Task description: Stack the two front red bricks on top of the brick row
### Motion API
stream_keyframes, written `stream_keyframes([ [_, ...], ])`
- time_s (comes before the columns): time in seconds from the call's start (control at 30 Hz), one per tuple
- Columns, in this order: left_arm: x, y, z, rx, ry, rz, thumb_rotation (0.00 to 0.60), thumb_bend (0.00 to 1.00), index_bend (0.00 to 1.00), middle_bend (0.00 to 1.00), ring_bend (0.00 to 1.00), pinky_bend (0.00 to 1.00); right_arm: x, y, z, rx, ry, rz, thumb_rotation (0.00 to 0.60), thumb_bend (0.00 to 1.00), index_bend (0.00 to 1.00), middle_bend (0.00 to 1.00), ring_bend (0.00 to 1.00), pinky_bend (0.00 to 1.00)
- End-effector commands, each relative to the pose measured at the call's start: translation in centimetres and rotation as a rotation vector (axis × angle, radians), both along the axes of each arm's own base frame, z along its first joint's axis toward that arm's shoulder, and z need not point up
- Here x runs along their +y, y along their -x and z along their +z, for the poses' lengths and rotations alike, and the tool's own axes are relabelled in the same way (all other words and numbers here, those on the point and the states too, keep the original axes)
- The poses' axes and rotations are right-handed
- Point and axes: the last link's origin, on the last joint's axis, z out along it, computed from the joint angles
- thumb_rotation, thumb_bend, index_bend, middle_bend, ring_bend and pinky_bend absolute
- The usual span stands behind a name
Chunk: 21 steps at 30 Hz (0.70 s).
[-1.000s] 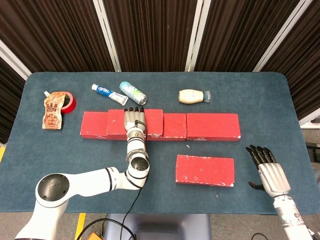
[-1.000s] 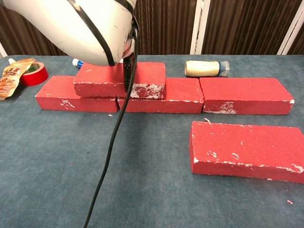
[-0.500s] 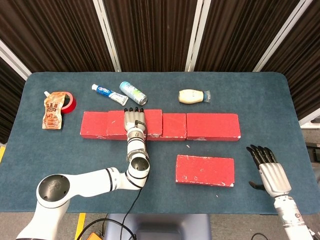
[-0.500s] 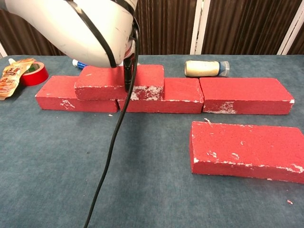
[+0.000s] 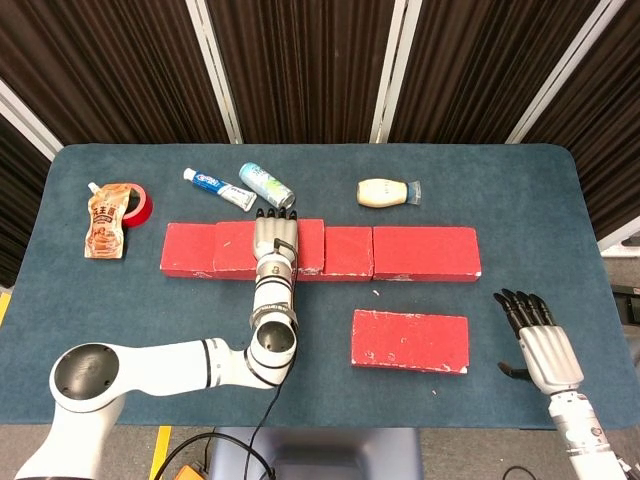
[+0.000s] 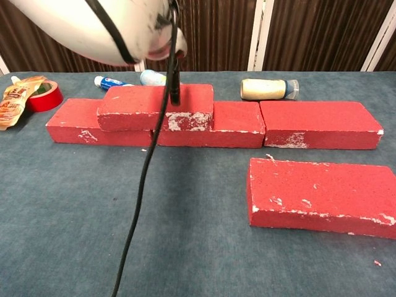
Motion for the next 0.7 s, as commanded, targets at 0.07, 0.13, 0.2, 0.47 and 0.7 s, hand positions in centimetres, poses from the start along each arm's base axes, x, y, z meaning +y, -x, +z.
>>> stream_keyframes([
  [0.07,-1.0,-0.3,4.0,-0.063,-0.113,-0.124,0.6,0.22,0.0,0.0,0.0,0.01,0.0,0.0,0.1,-0.001,0.002,0.0,0.6,0.0,0.11,0.14,0.04,0.0],
  [0.13,-1.8,0.4,5.8,-0.076,-0.169,-0.195,0.6,0.22,0.0,0.0,0.0,0.01,0.1,-0.1,0.1,-0.001,0.003,0.001,0.6,0.0,0.11,0.14,0.04,0.0],
  [0.2,-2.9,2.1,8.2,-0.104,-0.211,-0.251,0.6,0.22,0.0,0.0,0.0,0.01,0.1,-0.2,0.0,-0.003,0.002,0.003,0.6,0.0,0.11,0.14,0.04,0.0],
  [0.47,-5.8,12.9,16.4,-0.162,-0.349,-0.28,0.6,0.22,0.0,0.0,0.0,0.01,0.3,-0.7,-0.2,-0.007,-0.006,0.013,0.6,0.0,0.11,0.14,0.04,0.0],
  [0.7,-8.1,21.3,20.4,-0.219,-0.406,-0.283,0.6,0.22,0.0,0.0,0.0,0.0,0.5,-1.1,-0.7,0.0,-0.016,0.024,0.6,0.0,0.11,0.14,0.04,0.0],
])
